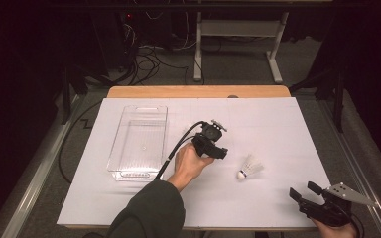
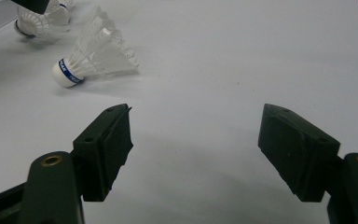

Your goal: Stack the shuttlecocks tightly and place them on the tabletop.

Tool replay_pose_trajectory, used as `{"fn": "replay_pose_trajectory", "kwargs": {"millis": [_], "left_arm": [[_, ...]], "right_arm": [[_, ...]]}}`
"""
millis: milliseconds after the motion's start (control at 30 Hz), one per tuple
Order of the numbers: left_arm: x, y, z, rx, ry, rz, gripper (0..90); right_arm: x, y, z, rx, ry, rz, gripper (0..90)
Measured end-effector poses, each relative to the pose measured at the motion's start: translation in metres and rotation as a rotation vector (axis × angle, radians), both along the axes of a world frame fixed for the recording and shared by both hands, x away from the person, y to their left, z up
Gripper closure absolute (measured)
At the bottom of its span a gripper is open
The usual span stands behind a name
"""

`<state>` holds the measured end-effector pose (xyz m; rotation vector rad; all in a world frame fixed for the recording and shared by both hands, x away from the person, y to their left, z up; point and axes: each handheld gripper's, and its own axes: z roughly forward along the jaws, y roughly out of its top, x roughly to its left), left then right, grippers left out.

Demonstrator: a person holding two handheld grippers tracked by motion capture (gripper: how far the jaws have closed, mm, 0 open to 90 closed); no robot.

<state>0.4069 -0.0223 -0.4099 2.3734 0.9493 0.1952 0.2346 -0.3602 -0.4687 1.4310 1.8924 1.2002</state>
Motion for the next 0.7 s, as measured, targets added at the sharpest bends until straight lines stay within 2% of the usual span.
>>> {"fn": "replay_pose_trajectory", "kwargs": {"millis": [167,333,700], "left_arm": [[-0.002,0.001,0.002,0.006,0.000,-0.006,41.4],[-0.007,0.001,0.006,-0.009,-0.008,-0.021,40.3],[-0.016,0.001,0.011,0.004,-0.005,-0.052,38.6]], "right_arm": [[0.000,0.000,0.000,-0.001,0.000,0.000,26.0],[0.000,0.000,0.000,-0.003,0.001,0.000,26.0],[0.000,0.000,0.000,-0.001,0.000,-0.001,26.1]]}}
